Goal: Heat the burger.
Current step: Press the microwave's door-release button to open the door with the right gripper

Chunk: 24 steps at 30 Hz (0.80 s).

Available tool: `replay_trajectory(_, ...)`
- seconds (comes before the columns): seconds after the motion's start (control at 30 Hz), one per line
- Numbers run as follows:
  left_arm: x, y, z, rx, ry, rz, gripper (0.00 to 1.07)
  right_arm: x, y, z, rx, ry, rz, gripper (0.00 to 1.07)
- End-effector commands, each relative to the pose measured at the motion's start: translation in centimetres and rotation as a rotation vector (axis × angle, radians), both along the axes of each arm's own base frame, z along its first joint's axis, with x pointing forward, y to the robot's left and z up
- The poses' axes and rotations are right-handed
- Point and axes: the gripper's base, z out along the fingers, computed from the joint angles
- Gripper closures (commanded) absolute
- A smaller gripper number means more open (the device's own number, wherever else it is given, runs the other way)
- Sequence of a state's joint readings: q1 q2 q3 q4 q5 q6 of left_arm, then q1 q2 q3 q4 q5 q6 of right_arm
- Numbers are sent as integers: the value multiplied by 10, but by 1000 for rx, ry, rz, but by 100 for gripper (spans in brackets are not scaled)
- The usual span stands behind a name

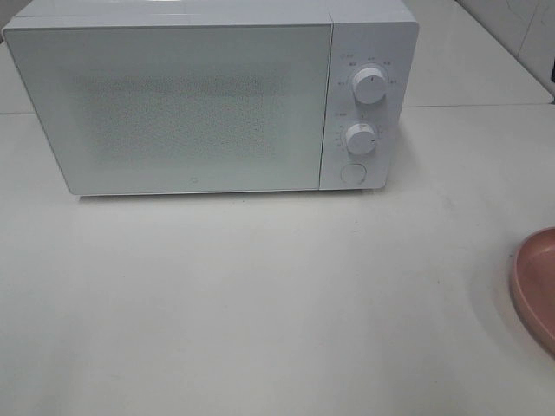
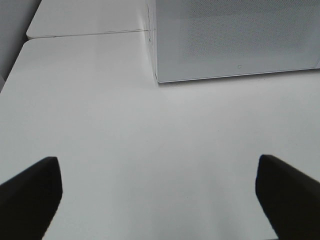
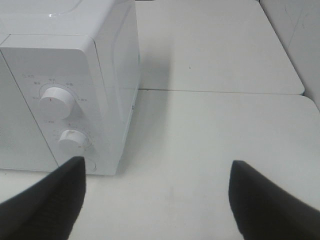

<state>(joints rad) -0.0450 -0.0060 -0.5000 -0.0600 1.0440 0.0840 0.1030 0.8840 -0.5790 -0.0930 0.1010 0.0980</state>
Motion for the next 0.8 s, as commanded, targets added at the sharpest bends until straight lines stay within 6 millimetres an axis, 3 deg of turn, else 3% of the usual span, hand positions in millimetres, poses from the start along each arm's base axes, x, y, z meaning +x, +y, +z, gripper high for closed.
replay_trajectory(0.03,-3,-1,0,-13,-21,-9,9,14,2,-1,-105,-73,41,32)
replay_trajectory(0.33,-3,-1,0,-13,-21,-9,9,40,8,-4,-144,-210,84,32)
replay_trajectory(0.53,-3,-1,0,-13,-21,-9,9,62,10,-24,-119,-201,65,32)
replay_trajectory(0.8,-3,-1,0,-13,-21,-9,9,63,32,-48,-92,-333,37,32)
